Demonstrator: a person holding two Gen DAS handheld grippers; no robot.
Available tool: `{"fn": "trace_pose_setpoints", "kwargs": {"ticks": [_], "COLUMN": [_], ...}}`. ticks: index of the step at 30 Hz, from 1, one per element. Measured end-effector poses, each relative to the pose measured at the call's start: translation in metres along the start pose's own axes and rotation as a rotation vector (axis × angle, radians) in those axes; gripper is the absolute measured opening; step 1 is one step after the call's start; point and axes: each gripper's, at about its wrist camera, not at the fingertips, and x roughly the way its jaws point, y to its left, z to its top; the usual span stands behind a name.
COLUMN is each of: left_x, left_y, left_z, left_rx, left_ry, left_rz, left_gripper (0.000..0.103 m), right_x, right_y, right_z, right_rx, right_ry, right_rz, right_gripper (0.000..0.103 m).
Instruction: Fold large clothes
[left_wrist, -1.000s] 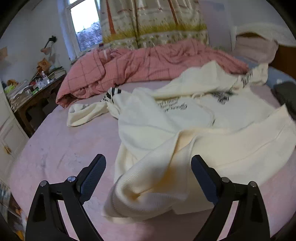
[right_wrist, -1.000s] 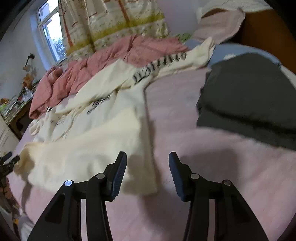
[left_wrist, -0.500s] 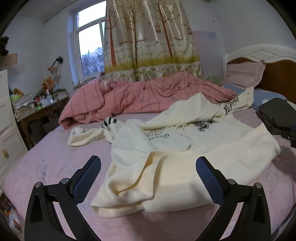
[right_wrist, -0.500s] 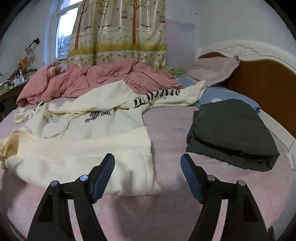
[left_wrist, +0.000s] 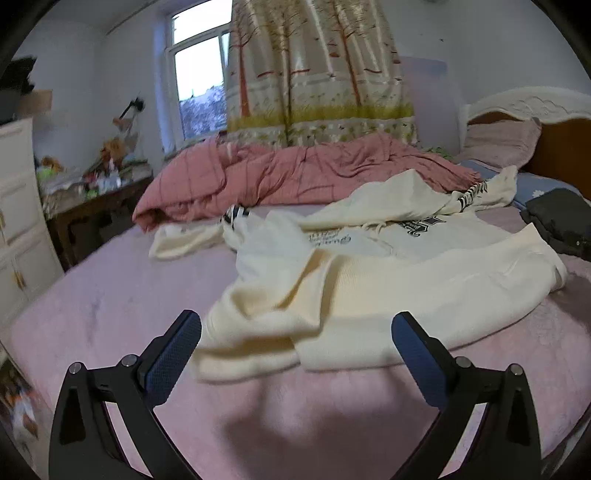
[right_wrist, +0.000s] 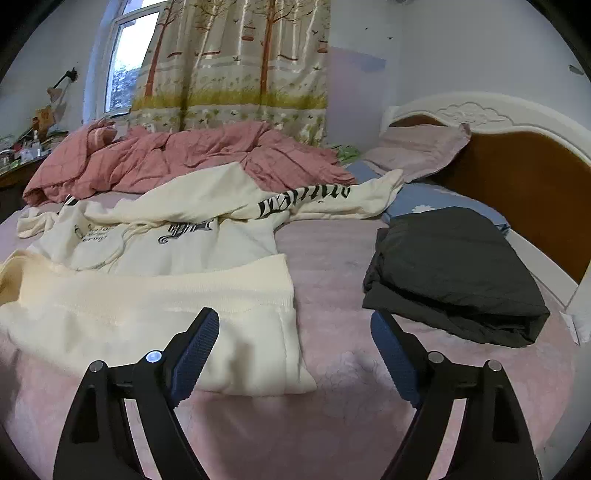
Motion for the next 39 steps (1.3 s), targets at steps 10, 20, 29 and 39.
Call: {"fn": "trace_pose_setpoints", "kwargs": {"ticks": [10,20,29,39], "left_x": [0.01,0.012,0.012,0.019], "left_y": [0.012,0.025,0.026,0.029], "left_z": [-0.013,-0.017,-0.019,-0.021], "left_rx": [-0.046,-0.107,-0.114,-0.108], "left_ry": [0.016,0.037,0.038,0.066], "left_rz": [0.066,0.078,0.099,0.139], "left_gripper": [0.103,0.103,0.103,0.103], "right_x": [0.003,0.026,0.046,0.103], "right_y": [0.001,-0.025,-0.065,-0.036], "right_z": [0.003,-0.004,-0.011,-0.023], "right_rx": [0.041,0.143,0.276,0.29], "right_ry": [0.028,0.146,0.212,0.384], "right_rz": [0.078,0.174,0.255,0.28], "right_gripper": [0.086,0.086,0.078,0.015]}}
